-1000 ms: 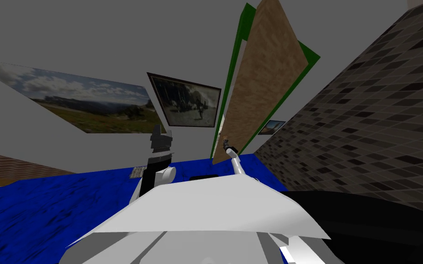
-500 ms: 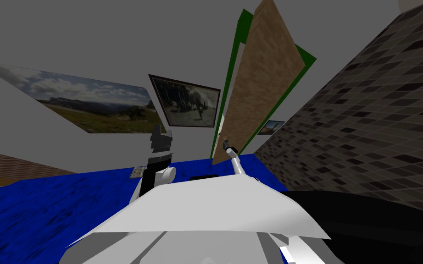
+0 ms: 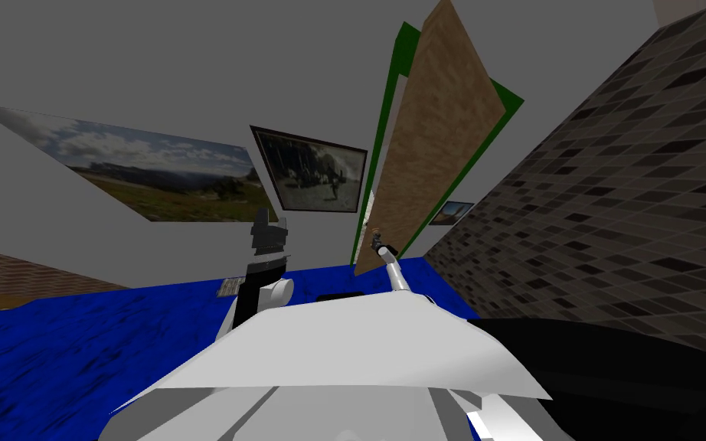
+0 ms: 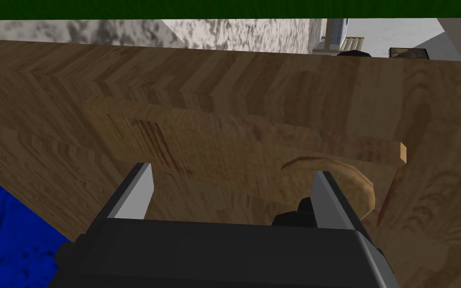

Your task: Pull the door open

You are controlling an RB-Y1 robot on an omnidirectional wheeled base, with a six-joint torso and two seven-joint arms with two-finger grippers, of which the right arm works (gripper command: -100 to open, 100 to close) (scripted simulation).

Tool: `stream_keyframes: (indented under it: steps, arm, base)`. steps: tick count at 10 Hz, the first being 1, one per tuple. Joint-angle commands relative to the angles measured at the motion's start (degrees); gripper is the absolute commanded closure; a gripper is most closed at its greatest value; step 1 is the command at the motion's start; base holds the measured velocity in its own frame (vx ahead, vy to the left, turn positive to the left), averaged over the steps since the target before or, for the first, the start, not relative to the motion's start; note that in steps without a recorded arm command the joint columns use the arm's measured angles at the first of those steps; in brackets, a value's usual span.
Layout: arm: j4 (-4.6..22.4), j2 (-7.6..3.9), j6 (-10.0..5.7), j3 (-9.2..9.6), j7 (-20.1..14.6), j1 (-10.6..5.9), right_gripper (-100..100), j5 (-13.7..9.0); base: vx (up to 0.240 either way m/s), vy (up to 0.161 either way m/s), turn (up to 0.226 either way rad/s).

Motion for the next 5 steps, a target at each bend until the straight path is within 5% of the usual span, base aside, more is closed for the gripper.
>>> stream_keyframes:
  steps: [1,4,5]
  arm:
    - [-0.7,-0.43,0.92,-1.60,-0.8,2.69,100,1.1]
    - [-0.7,-0.43,0.92,-1.60,-0.8,2.69,100,1.1]
    - [-1.3,-0.18,2.95,-2.30,-1.8,3.04,100,-2.1]
  base:
    - [0.007,-0.003,0.008]
    - [0.001,0.003,0.002]
    - [-0.025,-0.029,0.004]
